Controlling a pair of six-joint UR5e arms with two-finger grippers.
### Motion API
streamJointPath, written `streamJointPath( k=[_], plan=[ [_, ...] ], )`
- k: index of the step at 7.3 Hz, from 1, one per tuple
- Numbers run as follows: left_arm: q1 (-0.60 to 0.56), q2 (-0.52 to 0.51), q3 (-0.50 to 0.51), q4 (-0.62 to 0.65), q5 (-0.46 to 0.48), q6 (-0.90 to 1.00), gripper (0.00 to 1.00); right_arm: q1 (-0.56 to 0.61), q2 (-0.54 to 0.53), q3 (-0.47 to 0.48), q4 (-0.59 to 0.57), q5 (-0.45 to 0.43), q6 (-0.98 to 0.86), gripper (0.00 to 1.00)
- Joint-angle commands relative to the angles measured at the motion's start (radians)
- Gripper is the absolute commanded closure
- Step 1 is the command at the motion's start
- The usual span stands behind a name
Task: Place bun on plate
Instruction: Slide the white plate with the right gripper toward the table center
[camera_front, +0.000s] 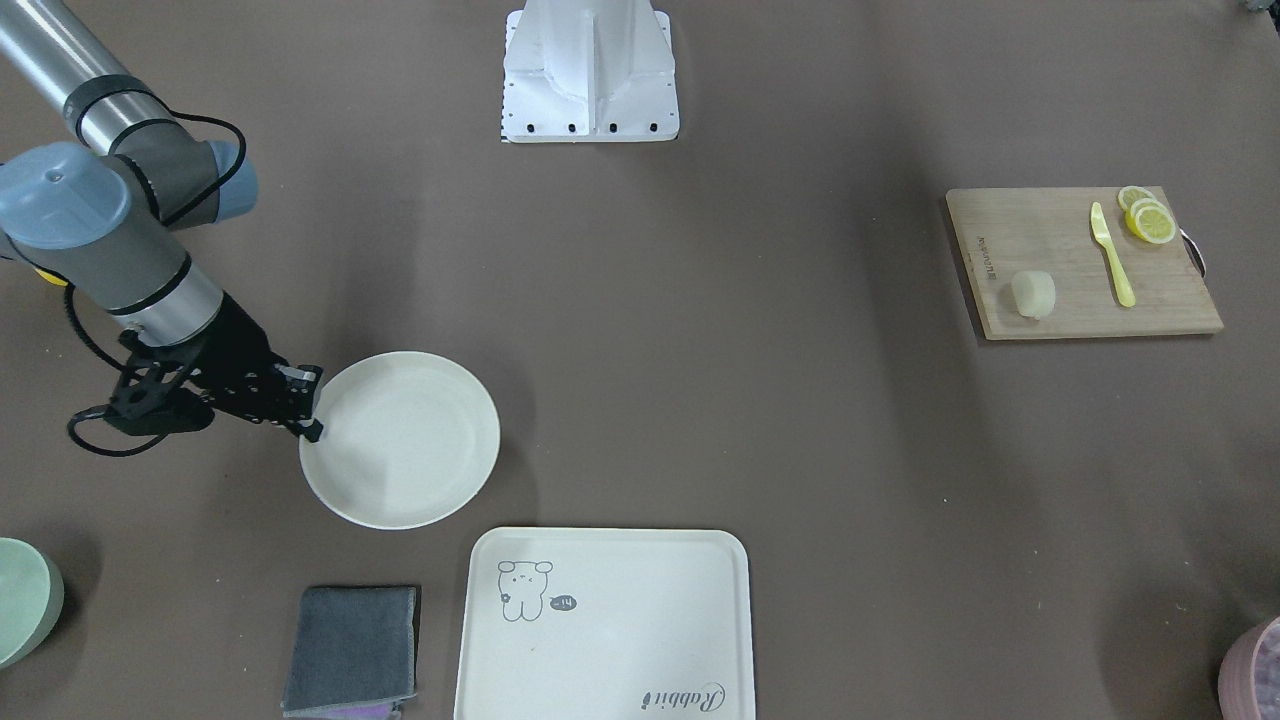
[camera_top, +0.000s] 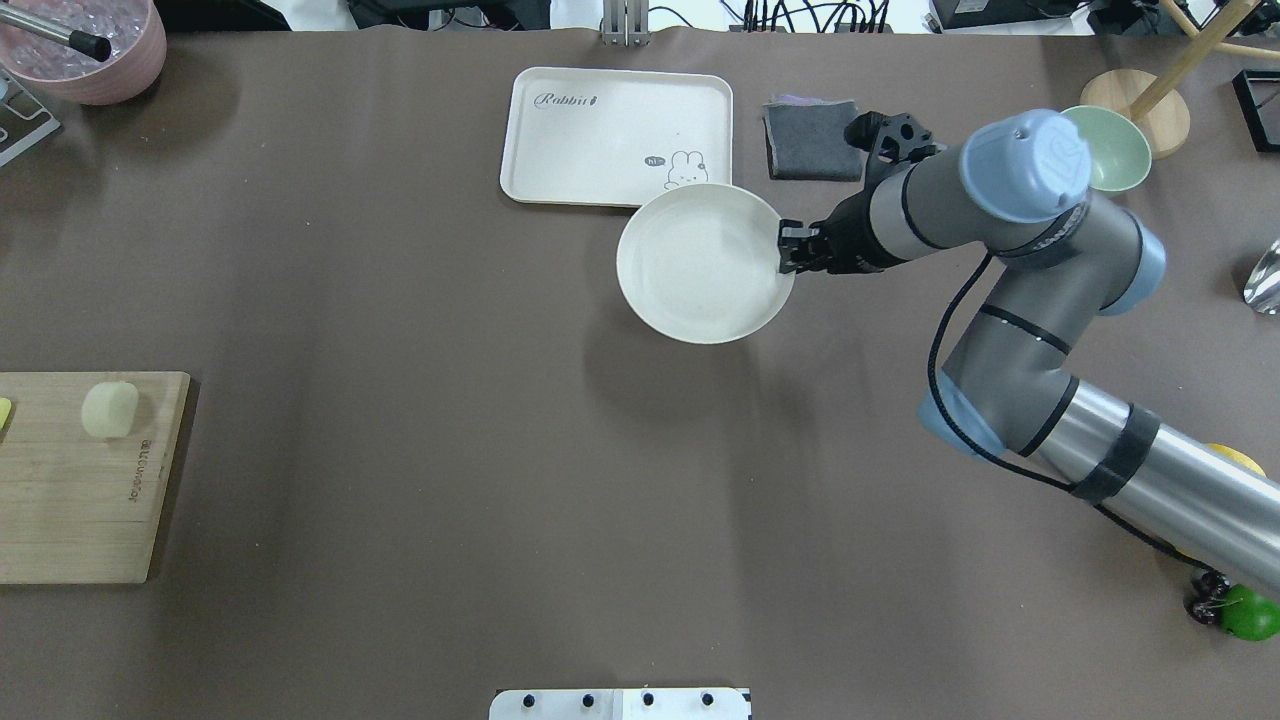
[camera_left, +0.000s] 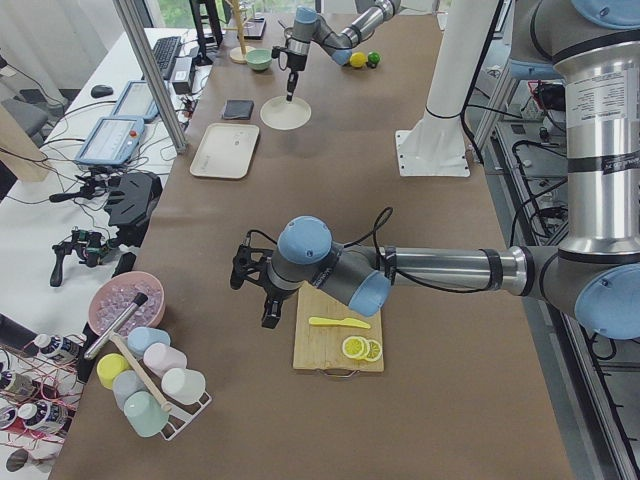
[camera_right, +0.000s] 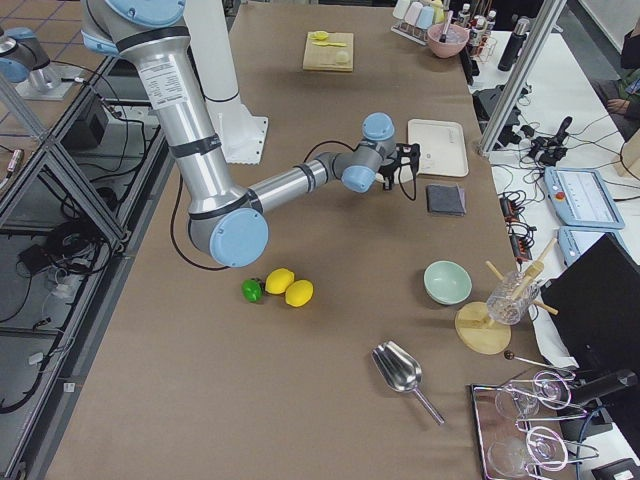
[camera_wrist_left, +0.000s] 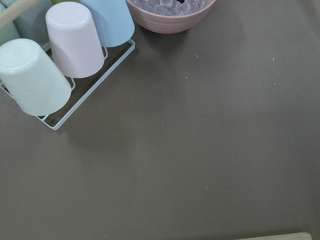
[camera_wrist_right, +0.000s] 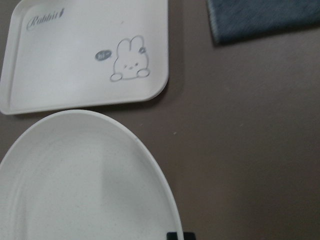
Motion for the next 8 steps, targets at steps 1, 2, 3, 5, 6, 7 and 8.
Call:
streamJointPath(
  k=[1, 2, 3, 5, 6, 7, 8],
  plan=[
    [0.001, -0.001, 0.002, 0.0, 0.0, 0.001, 0.02, -0.143, 0.029, 0.011, -0.001, -0.11, 0.056, 1.0],
    [0.001, -0.001, 0.001, 0.0, 0.0, 0.0, 0.02, -0.184, 0.029, 0.009, -0.001, -0.165, 0.07, 1.0],
    [0.001, -0.001, 0.001, 0.0, 0.0, 0.0, 0.02, -0.208, 0.028, 0.004, -0.001, -0.19, 0.071, 1.0],
    [0.002, -0.009, 0.001, 0.002, 0.0, 0.0, 0.02, -0.216, 0.019, 0.004, -0.001, -0.192, 0.071, 1.0],
    [0.002, -0.01, -0.001, 0.002, 0.0, -0.002, 0.02, -0.217, 0.02, 0.001, -0.004, -0.192, 0.07, 0.72],
    [0.002, -0.01, -0.004, 0.002, 0.0, -0.002, 0.02, -0.217, 0.022, -0.002, -0.002, -0.193, 0.071, 0.01],
    [0.002, -0.01, -0.005, 0.002, -0.002, -0.008, 0.02, -0.216, 0.022, 0.0, -0.004, -0.192, 0.071, 0.0]
  ],
)
